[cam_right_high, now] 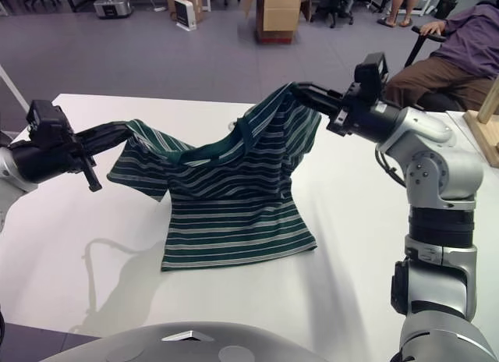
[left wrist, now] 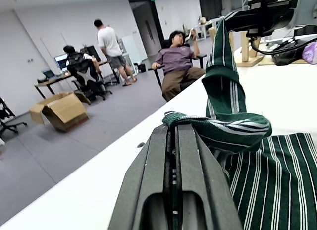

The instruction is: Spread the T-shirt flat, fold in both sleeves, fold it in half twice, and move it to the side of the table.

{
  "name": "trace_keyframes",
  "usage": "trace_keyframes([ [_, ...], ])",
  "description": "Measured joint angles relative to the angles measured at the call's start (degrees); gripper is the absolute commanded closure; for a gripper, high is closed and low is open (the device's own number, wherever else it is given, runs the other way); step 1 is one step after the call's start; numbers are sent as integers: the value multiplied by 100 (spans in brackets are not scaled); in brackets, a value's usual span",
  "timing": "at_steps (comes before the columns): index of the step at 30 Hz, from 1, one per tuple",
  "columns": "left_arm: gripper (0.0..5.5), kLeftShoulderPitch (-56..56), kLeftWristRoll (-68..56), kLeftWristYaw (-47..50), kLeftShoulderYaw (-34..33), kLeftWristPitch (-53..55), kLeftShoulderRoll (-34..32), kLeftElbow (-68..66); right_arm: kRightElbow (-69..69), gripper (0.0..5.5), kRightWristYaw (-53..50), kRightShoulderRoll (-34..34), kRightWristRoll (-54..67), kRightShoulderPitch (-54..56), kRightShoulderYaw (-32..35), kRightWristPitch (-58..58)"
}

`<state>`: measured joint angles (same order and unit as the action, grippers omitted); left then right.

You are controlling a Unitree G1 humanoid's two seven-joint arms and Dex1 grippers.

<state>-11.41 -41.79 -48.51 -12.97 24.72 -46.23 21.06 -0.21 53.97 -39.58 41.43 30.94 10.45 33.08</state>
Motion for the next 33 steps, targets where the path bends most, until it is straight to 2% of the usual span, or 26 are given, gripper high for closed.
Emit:
trace_keyframes([
  [3,550,-215,426,5,413,-142,316,-591,457,548,-215,147,-546,7,-202,-290],
  [8,550,-959,1280,2,1040,-421,771,-2297,1695,548,-698,468,-1606,119,-628,-931],
  [12,478,-1858,1889,176,1369,-720,1348,-4016,2912,550,-1284,948,-2430,543,-937,-1718],
  [13,462,-2110,2026,229,1418,-797,1536,-4526,3411,518,-1612,1160,-2702,778,-988,-1942],
  [15,431,-2357,2197,306,1453,-949,1732,-5018,3894,491,-1951,1372,-2951,996,-1075,-2198],
  [16,420,-2680,2364,639,1405,-1144,1897,-5757,4443,479,-2494,1542,-3354,1191,-1180,-2519],
  [19,387,-2946,2564,1246,1120,-1482,1970,-6551,4898,443,-3181,1593,-3904,1236,-1301,-3020],
  [22,323,-2777,2686,1579,924,-1682,1911,-6482,4434,373,-2987,1473,-3951,1147,-1293,-3358],
  [25,266,-2063,2823,1579,901,-1643,1855,-5577,2861,368,-1852,1202,-3520,400,-1359,-3100],
  [27,246,-1690,2854,1454,979,-1625,1827,-4906,1724,368,-982,1037,-3186,-239,-1633,-2814],
  [29,246,-1393,2871,1235,1124,-1456,1793,-4258,563,368,0,581,-3164,-927,-2288,-2581],
  [33,246,-1426,3031,1122,1389,-1256,1845,-4134,-326,368,621,12,-4025,-1723,-3348,-2469],
])
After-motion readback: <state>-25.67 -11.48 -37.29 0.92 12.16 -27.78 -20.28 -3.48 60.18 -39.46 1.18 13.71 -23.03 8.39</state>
